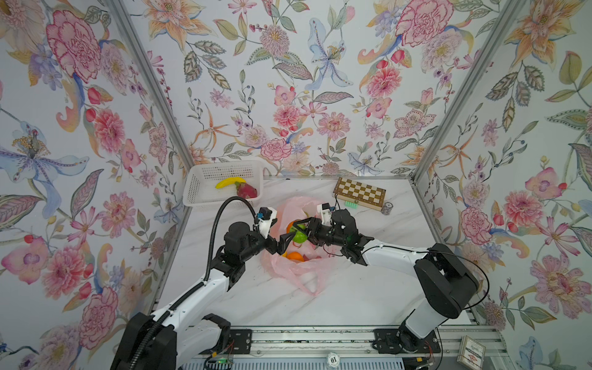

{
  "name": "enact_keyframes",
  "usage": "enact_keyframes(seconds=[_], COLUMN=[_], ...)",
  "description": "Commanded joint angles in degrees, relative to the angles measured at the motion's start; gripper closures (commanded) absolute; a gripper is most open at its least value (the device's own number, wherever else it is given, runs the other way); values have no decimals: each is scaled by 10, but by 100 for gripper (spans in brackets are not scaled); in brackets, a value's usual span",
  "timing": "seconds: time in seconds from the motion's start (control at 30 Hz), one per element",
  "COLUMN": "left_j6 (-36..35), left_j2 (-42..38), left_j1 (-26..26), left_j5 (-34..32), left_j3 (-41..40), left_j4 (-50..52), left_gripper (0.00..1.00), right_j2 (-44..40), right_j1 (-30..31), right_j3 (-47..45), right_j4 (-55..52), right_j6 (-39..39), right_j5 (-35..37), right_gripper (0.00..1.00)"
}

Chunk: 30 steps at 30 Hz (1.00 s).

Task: Untie the knot of the plastic bag and take out the fruit
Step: Pick up the fruit from the plastic bag, then place the fruit in the basket.

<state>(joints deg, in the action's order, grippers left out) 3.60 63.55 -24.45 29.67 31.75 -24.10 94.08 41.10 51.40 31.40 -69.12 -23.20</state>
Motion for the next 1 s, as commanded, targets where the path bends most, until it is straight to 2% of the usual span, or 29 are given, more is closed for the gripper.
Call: enact_keyframes(seconds=[0.0,0.27,0.37,0.5,0.67,0.73,0.83,0.97], left_j6=[-27,-36,-51,-75,-84,-83,-80,-62], left_j2=[18,77,91,102,111,114,119,122], left_j1=[-5,-11,-16,-27,-35,-37,-39,-40], left_j5=[32,78,90,110,102,96,94,89], left_j3=[-11,-3,3,2,6,12,18,18], left_j4=[-81,-148,-145,-146,-149,-150,-154,-178], left_gripper=[4,4,9,12,13,17,28,36], right_j2=[-30,-46,-49,-53,-56,-56,-56,-56], right_j1=[-1,4,4,5,8,11,12,13], right_j3=[-4,-4,-5,-6,-4,-4,-8,-13], right_j4=[14,8,6,7,2,2,5,8], right_j6=[0,12,11,10,10,10,8,6], right_j5=[-2,-8,-8,-6,-8,-9,-8,-8], right_gripper=[62,62,61,61,61,61,59,56])
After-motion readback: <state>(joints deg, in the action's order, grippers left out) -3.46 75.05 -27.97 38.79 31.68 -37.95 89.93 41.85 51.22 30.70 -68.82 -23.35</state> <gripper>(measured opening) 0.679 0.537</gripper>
